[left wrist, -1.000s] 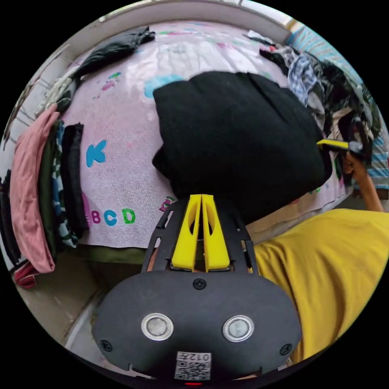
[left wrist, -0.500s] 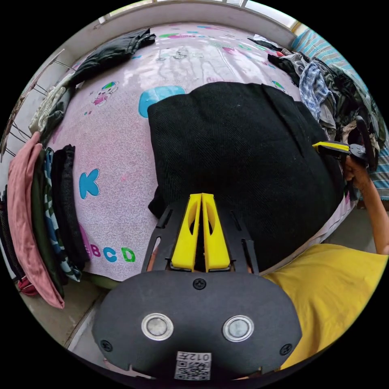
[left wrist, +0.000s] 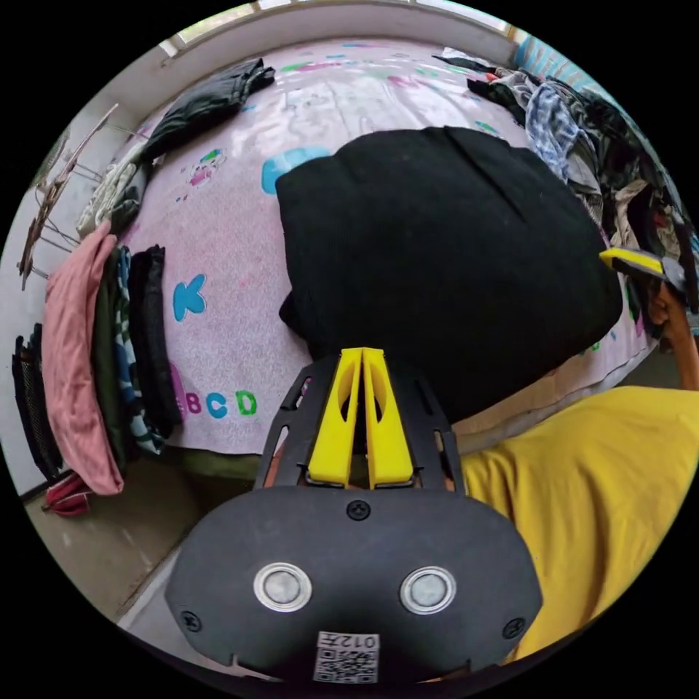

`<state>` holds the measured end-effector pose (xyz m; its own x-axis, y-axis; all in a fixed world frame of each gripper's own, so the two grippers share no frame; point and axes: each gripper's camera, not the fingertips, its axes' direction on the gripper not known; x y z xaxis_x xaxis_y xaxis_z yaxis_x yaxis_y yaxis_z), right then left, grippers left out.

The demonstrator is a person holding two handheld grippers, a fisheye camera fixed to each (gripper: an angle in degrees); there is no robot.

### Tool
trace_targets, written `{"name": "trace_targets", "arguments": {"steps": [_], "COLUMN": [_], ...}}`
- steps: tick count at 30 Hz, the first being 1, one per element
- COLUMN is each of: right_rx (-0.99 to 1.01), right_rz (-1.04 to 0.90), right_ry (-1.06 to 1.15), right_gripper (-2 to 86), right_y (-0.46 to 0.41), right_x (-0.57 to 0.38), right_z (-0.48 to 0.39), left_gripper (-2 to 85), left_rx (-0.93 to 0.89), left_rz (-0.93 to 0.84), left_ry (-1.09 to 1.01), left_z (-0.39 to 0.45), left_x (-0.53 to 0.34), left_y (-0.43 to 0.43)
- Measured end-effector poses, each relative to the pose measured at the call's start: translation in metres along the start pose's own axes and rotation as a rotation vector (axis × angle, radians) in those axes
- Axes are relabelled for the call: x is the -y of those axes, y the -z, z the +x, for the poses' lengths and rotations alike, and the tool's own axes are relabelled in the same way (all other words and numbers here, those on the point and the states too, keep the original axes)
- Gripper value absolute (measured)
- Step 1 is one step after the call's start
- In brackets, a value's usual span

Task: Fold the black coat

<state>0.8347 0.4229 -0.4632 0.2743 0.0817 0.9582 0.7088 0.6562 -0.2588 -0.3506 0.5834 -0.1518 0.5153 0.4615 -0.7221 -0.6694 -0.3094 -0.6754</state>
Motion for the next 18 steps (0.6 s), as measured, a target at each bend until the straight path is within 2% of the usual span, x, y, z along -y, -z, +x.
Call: {"name": "trace_targets", "arguments": {"steps": [3,9,13,15,18], "right_rx": [-0.014,0.1,0.169,0.15,0.08], "right_rz": [-0.044,-0.037,-0.021,0.046,0.159], "right_ry": [-0.038,-0.106,-0.141,-0.172,-0.224], "right_gripper": [0.0,-0.1,-0.1,-0.1,-0.1], "right_y": [-0.023,-0.039,-0.022,-0.005,0.008], "right_x": [-0.019,-0.032,-0.047,-0.055,-0.065], "right_z": [0.013,0.046,0.068,0.077,0.094], "left_gripper": [-0.2,-0.2,-0.1,-0.1,-0.2], "left_rx": [-0.072,-0.041,-0.152,-0.146,-0.025], "left_rz": [0.016,-0.003,0.035,0.057,0.155], "left_ry": [0.073,-0.012,0.09,0.088,0.088], "left_z": [-0.007,0.001,-0.016,-0.017,-0.012], "left_x": [-0.007,-0.008,-0.024,-0.028,-0.034], "left_y": [-0.019,-0.033,-0.029,-0.014,0.014]}}
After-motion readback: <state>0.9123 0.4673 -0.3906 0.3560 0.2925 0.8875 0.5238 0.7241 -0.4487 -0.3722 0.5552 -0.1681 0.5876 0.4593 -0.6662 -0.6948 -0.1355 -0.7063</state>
